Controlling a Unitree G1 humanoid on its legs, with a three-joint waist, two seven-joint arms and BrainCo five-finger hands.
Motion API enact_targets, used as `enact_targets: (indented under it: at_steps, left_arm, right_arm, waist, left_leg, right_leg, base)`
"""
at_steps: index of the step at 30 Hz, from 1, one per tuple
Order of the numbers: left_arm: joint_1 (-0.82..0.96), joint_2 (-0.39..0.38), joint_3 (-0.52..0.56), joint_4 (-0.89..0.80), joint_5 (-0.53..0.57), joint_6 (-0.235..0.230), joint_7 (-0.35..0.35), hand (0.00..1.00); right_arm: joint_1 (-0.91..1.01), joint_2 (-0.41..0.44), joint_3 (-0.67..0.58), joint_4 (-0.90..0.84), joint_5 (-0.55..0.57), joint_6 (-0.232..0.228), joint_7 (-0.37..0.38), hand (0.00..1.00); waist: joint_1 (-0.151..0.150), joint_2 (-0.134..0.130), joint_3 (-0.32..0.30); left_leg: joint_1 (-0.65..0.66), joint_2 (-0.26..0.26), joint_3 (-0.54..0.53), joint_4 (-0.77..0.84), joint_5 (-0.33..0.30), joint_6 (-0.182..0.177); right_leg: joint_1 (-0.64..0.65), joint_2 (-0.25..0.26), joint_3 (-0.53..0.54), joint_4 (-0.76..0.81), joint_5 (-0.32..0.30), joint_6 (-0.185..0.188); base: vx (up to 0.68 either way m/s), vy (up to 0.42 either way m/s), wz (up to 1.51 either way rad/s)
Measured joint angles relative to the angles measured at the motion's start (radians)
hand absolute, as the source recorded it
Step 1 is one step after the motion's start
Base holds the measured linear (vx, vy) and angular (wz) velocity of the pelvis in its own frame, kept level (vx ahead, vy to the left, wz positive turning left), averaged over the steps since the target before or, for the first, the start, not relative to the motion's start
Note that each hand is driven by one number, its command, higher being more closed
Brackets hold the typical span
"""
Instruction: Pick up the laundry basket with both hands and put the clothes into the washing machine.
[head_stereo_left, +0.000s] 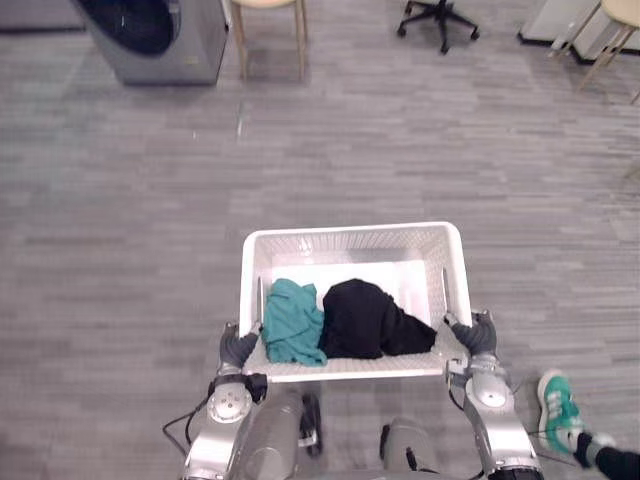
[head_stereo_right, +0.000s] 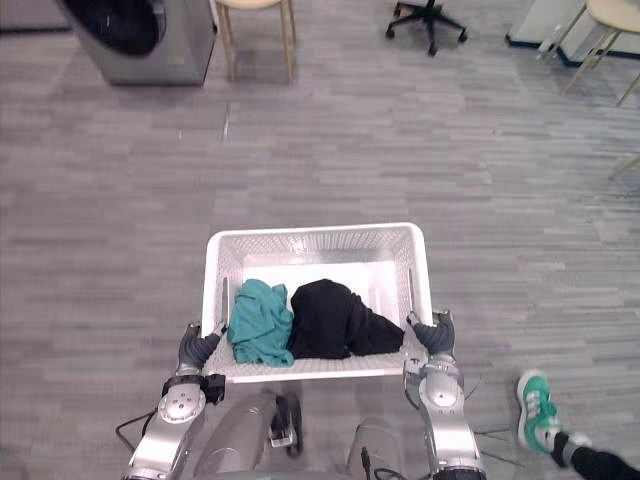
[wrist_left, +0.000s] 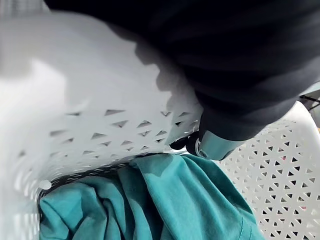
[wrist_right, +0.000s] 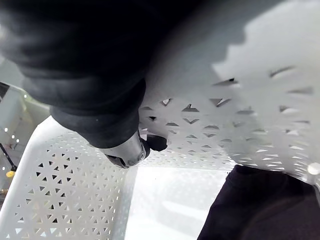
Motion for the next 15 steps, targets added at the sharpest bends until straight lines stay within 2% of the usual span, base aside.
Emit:
enact_targets:
  at_steps: [1, 2, 3, 4, 5, 6, 7, 8, 9, 10, 11, 12, 13, 14, 15]
  left_arm:
    - [-0.004, 0.008, -0.007, -0.008, 0.000, -0.003, 0.000, 1.00]
    - [-0.016, 0.032, -0.021, -0.006, -0.001, -0.013, 0.000, 1.00]
    - [-0.025, 0.043, -0.030, -0.003, -0.001, -0.019, 0.000, 1.00]
    - [-0.051, 0.053, -0.043, 0.008, -0.001, -0.021, -0.002, 1.00]
    - [-0.071, 0.053, -0.055, 0.029, 0.003, -0.021, -0.002, 1.00]
    - [-0.077, 0.052, -0.060, 0.043, 0.010, -0.021, -0.002, 1.00]
    - [-0.075, 0.046, -0.065, 0.070, 0.020, -0.021, -0.005, 1.00]
    - [-0.072, 0.016, -0.066, 0.096, 0.027, -0.019, -0.012, 1.00]
    - [-0.072, -0.002, -0.062, 0.104, 0.030, -0.017, -0.012, 1.00]
    - [-0.071, -0.012, -0.058, 0.105, 0.032, -0.017, -0.012, 1.00]
    - [-0.065, -0.014, -0.049, 0.108, 0.031, -0.016, -0.013, 1.00]
    - [-0.043, -0.021, -0.036, 0.103, 0.031, -0.016, -0.018, 1.00]
    - [-0.040, -0.022, -0.036, 0.098, 0.030, -0.016, -0.018, 1.00]
    - [-0.026, -0.024, -0.036, 0.058, 0.026, -0.017, -0.019, 1.00]
    - [-0.017, -0.024, -0.032, 0.035, 0.026, -0.019, -0.019, 1.00]
  right_arm:
    - [0.011, -0.001, -0.003, -0.025, 0.001, -0.004, 0.000, 1.00]
    - [0.012, -0.006, -0.004, -0.041, 0.001, -0.016, -0.001, 1.00]
    - [0.012, -0.013, -0.004, -0.044, 0.001, -0.024, -0.001, 1.00]
    - [0.013, -0.021, -0.009, -0.044, 0.004, -0.027, -0.001, 1.00]
    - [0.019, -0.019, -0.021, -0.043, 0.005, -0.022, -0.002, 1.00]
    - [0.020, -0.021, -0.024, -0.042, 0.005, -0.017, -0.003, 1.00]
    - [0.027, -0.024, -0.022, -0.033, -0.003, -0.007, -0.003, 1.00]
    - [0.038, -0.036, -0.023, -0.008, -0.004, -0.003, -0.003, 1.00]
    - [0.035, -0.047, -0.023, 0.002, -0.004, 0.006, -0.002, 1.00]
    - [0.036, -0.049, -0.024, 0.003, -0.002, 0.015, -0.002, 1.00]
    - [0.038, -0.051, -0.019, -0.003, 0.000, 0.018, 0.000, 1.00]
    - [0.045, -0.045, -0.007, -0.018, 0.000, 0.021, -0.001, 1.00]
    - [0.057, -0.042, -0.007, -0.037, 0.000, 0.023, -0.002, 1.00]
    - [0.094, -0.039, -0.008, -0.106, 0.001, 0.023, -0.009, 1.00]
    - [0.102, -0.038, -0.008, -0.131, 0.002, 0.022, -0.010, 1.00]
  waist:
    - [-0.012, 0.018, -0.010]
    - [-0.028, 0.030, -0.020]
    - [-0.042, 0.030, -0.022]
    - [-0.070, 0.025, -0.024]
    - [-0.091, 0.011, -0.031]
    - [-0.100, 0.005, -0.033]
    - [-0.110, 0.002, -0.036]
    - [-0.115, 0.038, -0.053]
    - [-0.110, 0.071, -0.058]
    - [-0.106, 0.100, -0.059]
    - [-0.101, 0.112, -0.050]
    - [-0.079, 0.121, -0.050]
    - [-0.068, 0.121, -0.049]
    - [-0.045, 0.105, -0.044]
    - [-0.035, 0.096, -0.039]
  left_leg:
    - [0.074, -0.002, -0.011, -0.077, -0.005, -0.007]
    - [0.132, -0.009, -0.031, -0.154, -0.005, -0.010]
    - [0.160, -0.013, -0.042, -0.191, -0.004, -0.014]
    - [0.222, -0.027, -0.075, -0.256, -0.003, -0.026]
    - [0.290, -0.053, -0.119, -0.312, -0.011, -0.043]
    - [0.329, -0.061, -0.134, -0.330, -0.022, -0.062]
    - [0.397, -0.061, -0.168, -0.325, -0.047, -0.105]
    - [0.418, -0.025, -0.192, -0.262, -0.054, -0.117]
    - [0.392, 0.008, -0.193, -0.180, -0.050, -0.122]
    - [0.330, 0.053, -0.179, -0.002, -0.003, -0.182]
    - [0.229, 0.110, -0.153, 0.262, 0.194, -0.219]
    - [0.130, 0.199, -0.129, 0.506, 0.325, -0.230]
    - [0.079, 0.238, -0.113, 0.611, 0.303, -0.211]
    - [-0.030, 0.282, -0.074, 0.725, 0.242, -0.150]
    - [-0.070, 0.287, -0.051, 0.720, 0.220, -0.120]
  right_leg:
    - [-0.079, 0.012, -0.068, -0.089, -0.025, -0.036]
    - [-0.146, 0.034, -0.115, -0.269, -0.025, -0.043]
    - [-0.166, 0.050, -0.124, -0.410, -0.001, -0.046]
    - [-0.178, 0.078, -0.117, -0.723, 0.103, -0.028]
    - [-0.179, 0.090, -0.083, -0.970, 0.214, 0.004]
    - [-0.184, 0.095, -0.064, -1.031, 0.254, -0.001]
    - [-0.185, 0.110, -0.036, -1.029, 0.352, -0.088]
    - [-0.195, 0.122, -0.035, -0.916, 0.469, -0.136]
    - [-0.207, 0.134, -0.051, -0.846, 0.422, -0.142]
    - [-0.201, 0.151, -0.073, -0.771, 0.346, -0.150]
    - [-0.152, 0.171, -0.088, -0.721, 0.265, -0.159]
    - [-0.066, 0.201, -0.098, -0.728, 0.206, -0.167]
    - [-0.018, 0.209, -0.108, -0.737, 0.182, -0.172]
    - [0.104, 0.207, -0.113, -0.785, 0.134, -0.168]
    - [0.156, 0.201, -0.110, -0.819, 0.111, -0.162]
  base:
    - [0.63, 0.117, 0.06]
    - [0.63, 0.101, 0.20]
    - [0.67, 0.069, 0.54]
    - [0.90, -0.005, 0.82]
    - [0.95, -0.042, 0.87]
    - [1.00, -0.123, 0.78]
    - [0.89, -0.162, 0.56]
    - [0.88, -0.167, 0.43]
    - [0.70, -0.124, 0.25]
    - [0.66, -0.112, 0.11]
    - [0.98, -0.161, 0.01]
    - [0.81, -0.138, -0.03]
    - [0.90, -0.117, 0.09]
    - [0.57, -0.047, 0.18]
    - [0.84, -0.042, 0.25]
